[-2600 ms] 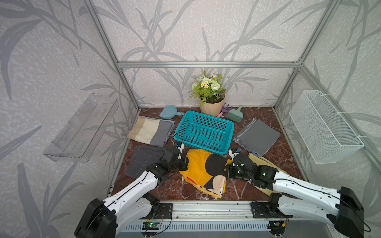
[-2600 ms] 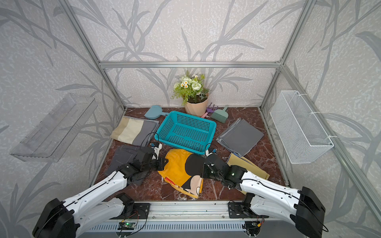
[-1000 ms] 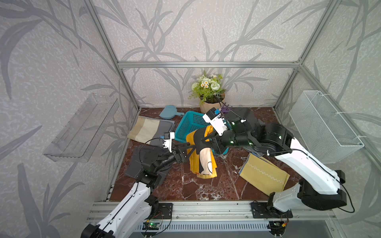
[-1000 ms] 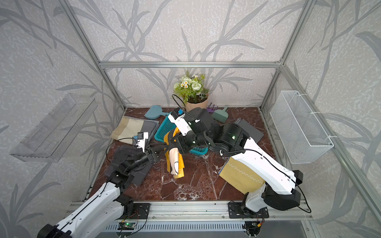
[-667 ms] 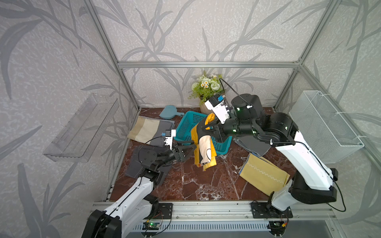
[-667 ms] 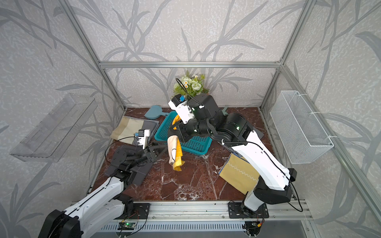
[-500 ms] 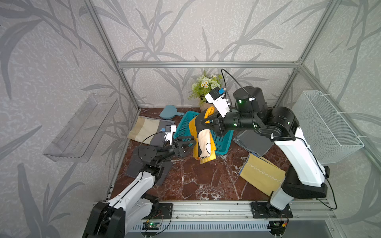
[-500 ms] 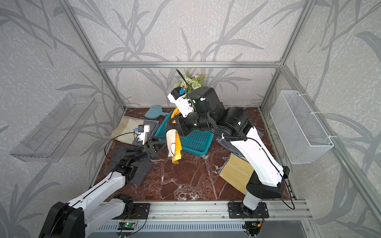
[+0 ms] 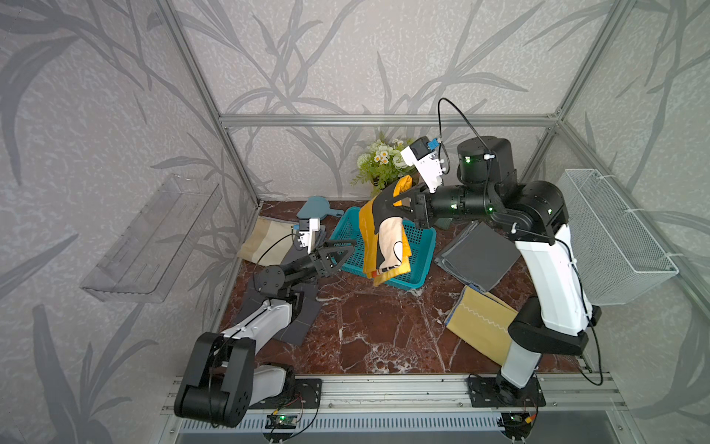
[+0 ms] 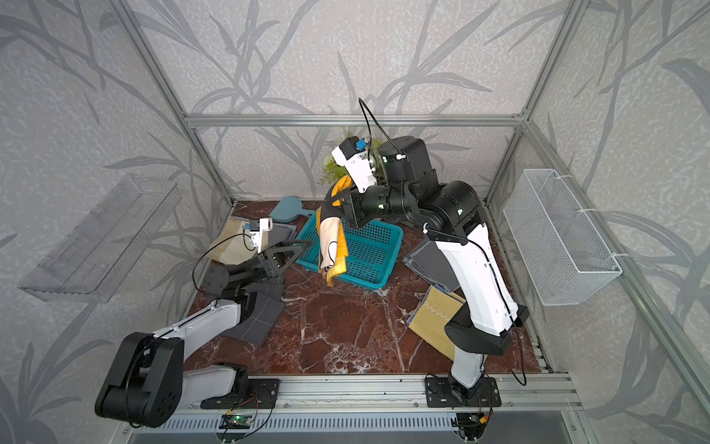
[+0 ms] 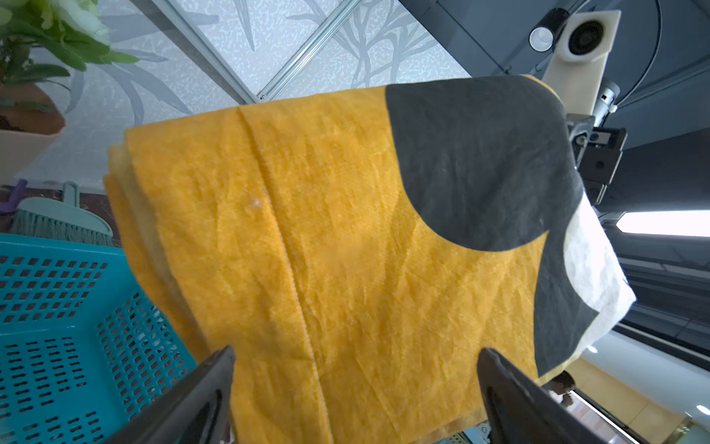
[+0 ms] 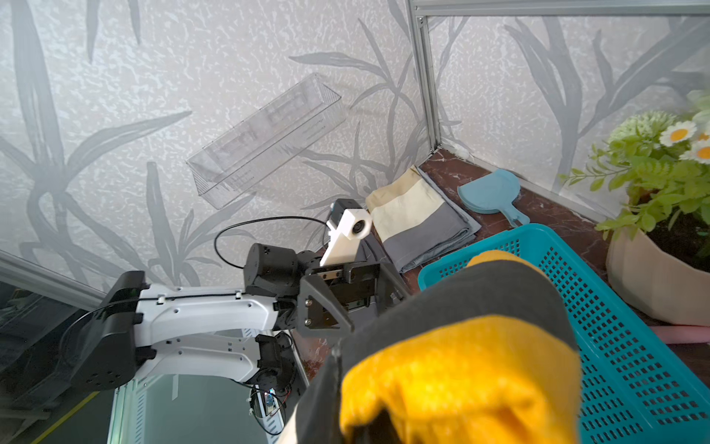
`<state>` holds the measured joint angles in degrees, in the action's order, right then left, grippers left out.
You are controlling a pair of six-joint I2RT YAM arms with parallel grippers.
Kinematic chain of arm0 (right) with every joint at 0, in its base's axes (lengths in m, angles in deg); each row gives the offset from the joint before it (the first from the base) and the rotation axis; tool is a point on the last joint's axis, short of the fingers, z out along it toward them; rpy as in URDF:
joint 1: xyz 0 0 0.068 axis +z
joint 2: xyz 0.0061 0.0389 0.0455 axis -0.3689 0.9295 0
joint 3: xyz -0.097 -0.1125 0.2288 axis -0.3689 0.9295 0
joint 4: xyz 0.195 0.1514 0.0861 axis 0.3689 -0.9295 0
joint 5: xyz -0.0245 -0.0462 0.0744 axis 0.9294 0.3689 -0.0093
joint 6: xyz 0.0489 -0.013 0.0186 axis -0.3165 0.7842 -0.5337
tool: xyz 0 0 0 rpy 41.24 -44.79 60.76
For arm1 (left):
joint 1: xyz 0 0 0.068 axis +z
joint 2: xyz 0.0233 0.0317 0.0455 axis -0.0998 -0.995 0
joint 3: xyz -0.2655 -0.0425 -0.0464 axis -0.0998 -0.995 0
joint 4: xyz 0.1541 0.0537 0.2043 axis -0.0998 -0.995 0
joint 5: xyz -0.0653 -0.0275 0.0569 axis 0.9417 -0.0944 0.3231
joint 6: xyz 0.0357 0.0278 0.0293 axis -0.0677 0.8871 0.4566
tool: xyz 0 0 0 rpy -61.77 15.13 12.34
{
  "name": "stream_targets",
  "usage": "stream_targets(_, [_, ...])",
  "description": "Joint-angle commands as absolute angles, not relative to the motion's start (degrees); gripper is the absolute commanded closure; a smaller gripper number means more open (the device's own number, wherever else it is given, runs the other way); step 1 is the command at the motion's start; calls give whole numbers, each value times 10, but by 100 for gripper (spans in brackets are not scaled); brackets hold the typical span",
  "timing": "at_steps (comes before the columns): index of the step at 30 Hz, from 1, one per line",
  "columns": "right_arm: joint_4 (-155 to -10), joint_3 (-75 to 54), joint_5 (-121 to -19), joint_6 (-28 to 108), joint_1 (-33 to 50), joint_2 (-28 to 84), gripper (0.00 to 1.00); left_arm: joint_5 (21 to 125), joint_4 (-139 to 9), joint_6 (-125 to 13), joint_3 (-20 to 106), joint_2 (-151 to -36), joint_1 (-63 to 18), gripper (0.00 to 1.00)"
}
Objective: Put the folded pillowcase in the basket
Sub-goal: Pick up the pillowcase at the center of the board.
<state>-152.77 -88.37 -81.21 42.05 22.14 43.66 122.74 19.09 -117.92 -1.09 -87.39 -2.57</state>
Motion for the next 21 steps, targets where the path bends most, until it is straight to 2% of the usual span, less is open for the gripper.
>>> stream_targets(1, [-1489,-909,-851,414,211,430,100,1258,364,-1263,7,-922,-17,0])
stream_targets(9, [-1456,-895,-886,393,181,413,100,1254,364,-1247,7,-931,-24,0])
stream_targets(21, [-1415,-890,-915,368,180,419,100,1234,364,-1215,3,-960,-84,0])
